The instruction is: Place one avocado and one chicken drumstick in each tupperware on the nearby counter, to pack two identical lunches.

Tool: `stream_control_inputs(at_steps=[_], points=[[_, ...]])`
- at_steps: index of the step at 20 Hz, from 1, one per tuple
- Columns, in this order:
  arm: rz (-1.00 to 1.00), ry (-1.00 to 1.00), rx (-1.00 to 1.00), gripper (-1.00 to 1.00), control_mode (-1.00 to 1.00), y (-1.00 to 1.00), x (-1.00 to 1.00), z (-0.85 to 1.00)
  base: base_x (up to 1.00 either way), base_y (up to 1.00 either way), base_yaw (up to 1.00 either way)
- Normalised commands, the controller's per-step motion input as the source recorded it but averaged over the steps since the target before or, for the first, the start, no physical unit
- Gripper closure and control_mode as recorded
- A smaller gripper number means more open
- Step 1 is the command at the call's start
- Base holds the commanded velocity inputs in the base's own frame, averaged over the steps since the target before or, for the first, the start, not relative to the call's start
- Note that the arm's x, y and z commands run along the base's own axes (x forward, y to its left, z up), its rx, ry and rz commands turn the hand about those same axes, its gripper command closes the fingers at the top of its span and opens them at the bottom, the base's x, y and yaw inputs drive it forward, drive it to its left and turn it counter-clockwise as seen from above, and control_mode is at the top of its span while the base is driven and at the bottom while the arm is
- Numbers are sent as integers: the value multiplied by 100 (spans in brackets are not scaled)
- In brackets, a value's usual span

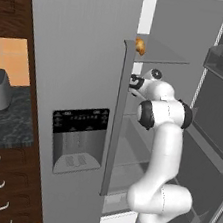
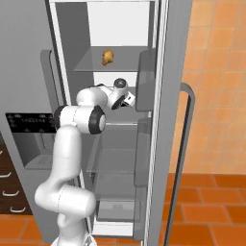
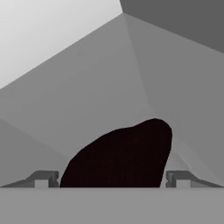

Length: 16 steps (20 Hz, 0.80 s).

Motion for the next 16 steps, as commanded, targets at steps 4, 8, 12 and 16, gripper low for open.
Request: stream_control_inputs(at_steps=[4,8,12,16], points=[[0,0,0,100,-100,0,0,0,0,0,0],[0,0,0,100,-100,0,0,0,0,0,0],[1,-11,6,100,-100,-14,-75,5,0,0,0],[16,-7,2,100,-100,-23,-100,41,0,0,0]])
